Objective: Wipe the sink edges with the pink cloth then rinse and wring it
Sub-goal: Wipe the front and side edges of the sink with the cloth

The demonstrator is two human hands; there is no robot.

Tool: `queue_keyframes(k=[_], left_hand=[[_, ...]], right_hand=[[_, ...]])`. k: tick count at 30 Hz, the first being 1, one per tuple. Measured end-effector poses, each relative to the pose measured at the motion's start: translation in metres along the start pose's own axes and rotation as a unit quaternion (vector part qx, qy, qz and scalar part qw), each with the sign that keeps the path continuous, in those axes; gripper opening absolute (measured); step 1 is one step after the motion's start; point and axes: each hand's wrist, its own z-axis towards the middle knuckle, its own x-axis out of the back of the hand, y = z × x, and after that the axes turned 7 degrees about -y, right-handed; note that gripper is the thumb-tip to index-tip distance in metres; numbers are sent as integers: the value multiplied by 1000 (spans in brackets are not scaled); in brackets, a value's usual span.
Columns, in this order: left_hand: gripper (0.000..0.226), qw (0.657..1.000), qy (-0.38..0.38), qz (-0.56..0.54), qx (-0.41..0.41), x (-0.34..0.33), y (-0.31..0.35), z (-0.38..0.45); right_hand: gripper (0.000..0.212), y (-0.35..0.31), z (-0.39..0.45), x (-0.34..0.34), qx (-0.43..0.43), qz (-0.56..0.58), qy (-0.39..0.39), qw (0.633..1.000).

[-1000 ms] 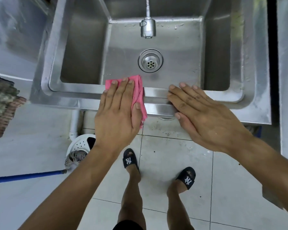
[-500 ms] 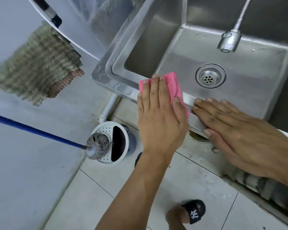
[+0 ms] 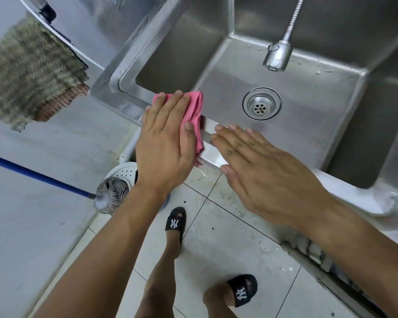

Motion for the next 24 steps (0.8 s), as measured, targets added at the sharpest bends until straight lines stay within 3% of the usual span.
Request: queue_keyframes(k=[4, 7, 13, 16, 19, 24], left_hand=[[58, 997, 9, -13, 80, -8, 26, -18], [58, 998, -33, 14, 43, 4, 6, -9], [59, 994, -44, 6, 100, 19, -25, 17], [57, 997, -49, -1, 55, 14, -13, -9], [60, 994, -102, 39, -1, 28, -48, 11], [59, 995, -72, 11, 66, 35, -78, 33]], right_hand=[[60, 1, -1, -2, 5, -10, -2, 1000], [59, 2, 0, -3, 9, -5, 1, 1000], [58, 3, 1, -1, 26, 26, -5, 999], [59, 3, 5, 4, 29, 48, -18, 998], [59, 3, 14, 9, 37, 41, -23, 998], [56, -12, 44, 13, 38, 66, -27, 997]])
